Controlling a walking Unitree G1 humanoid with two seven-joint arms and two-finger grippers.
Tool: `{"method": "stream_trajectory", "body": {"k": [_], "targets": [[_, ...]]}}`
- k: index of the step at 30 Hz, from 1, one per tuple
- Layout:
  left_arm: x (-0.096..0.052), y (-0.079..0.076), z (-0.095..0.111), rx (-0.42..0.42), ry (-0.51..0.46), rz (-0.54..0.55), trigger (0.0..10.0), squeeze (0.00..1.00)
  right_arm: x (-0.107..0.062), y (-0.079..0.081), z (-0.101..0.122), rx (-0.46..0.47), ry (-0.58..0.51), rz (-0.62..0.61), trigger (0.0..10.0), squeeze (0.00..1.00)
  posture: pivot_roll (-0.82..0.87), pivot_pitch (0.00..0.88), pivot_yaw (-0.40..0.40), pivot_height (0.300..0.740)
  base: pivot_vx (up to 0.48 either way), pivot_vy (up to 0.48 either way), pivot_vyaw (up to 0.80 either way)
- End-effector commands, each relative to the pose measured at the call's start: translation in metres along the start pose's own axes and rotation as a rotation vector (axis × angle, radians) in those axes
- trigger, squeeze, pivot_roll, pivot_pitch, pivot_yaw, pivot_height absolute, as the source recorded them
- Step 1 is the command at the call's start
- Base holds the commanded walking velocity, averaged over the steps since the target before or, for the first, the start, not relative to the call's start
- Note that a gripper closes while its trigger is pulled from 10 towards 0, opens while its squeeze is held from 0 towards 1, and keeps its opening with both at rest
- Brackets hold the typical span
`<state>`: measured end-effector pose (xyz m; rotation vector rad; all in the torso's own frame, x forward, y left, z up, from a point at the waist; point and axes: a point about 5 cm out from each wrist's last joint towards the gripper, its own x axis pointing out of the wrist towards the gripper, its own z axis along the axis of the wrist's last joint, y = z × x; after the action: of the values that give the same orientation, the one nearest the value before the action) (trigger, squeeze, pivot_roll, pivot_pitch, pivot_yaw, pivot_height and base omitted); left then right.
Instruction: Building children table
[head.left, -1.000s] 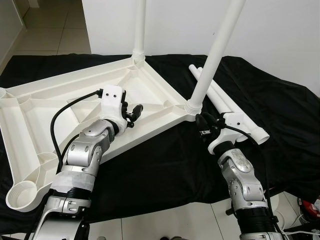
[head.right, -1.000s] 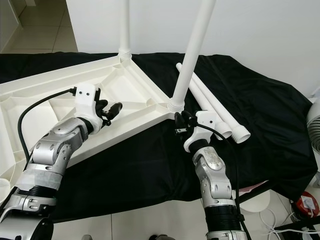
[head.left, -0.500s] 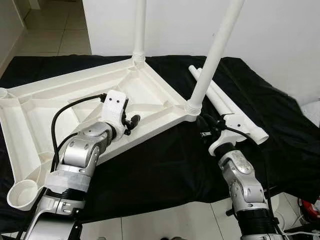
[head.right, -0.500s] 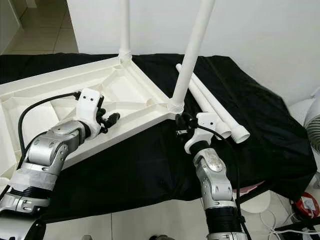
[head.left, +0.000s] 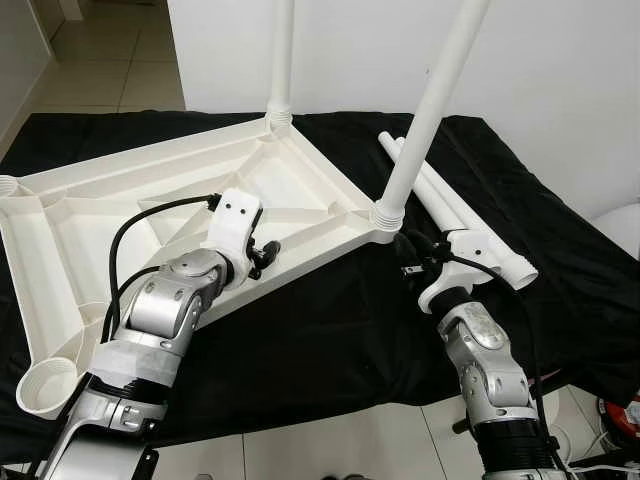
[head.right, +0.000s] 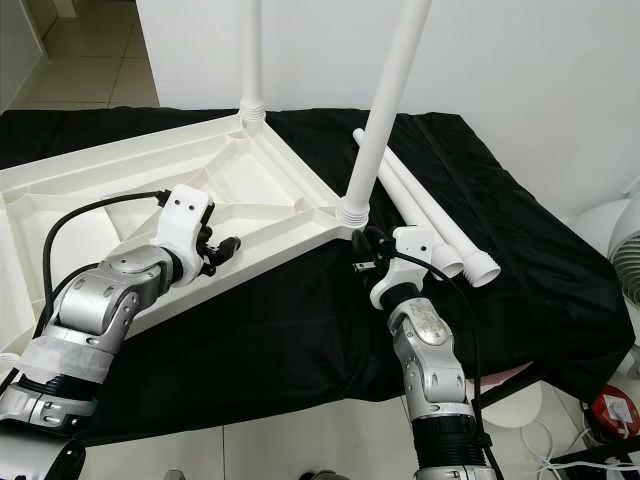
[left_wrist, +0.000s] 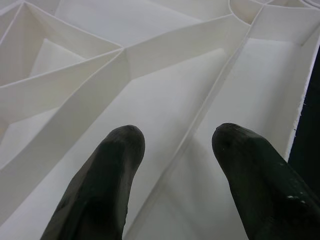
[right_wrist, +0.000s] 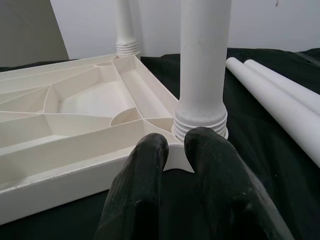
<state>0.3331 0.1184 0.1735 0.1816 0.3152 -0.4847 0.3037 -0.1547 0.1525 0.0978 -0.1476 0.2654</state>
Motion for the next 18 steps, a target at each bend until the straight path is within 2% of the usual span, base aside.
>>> {"method": "stream_trajectory", "body": {"k": [1,7,11,18], "targets": [[0.002,-0.004,-0.01,0.009,0.054,-0.033,10.0,0.0,0.0,0.001,-0.004,0.001,0.018,-0.003,10.0,0.0,0.03,0.031,-0.068,0.74,0.0,0.0,0.0],[0.006,-0.004,-0.015,0.027,0.092,-0.018,10.0,0.0,0.001,0.0,-0.004,0.0,0.018,-0.004,10.0,0.0,0.03,0.03,-0.066,0.74,0.0,0.0,0.0],[0.012,0.001,-0.023,0.044,0.146,0.05,10.0,0.0,0.002,-0.001,-0.003,0.0,0.017,-0.009,10.0,0.0,0.03,0.028,-0.064,0.74,0.0,0.0,0.0],[0.02,0.006,-0.021,0.058,0.159,0.104,10.0,0.0,0.003,0.001,-0.003,0.002,0.013,-0.009,10.0,0.0,0.03,0.026,-0.062,0.74,0.0,0.0,0.0]]}}
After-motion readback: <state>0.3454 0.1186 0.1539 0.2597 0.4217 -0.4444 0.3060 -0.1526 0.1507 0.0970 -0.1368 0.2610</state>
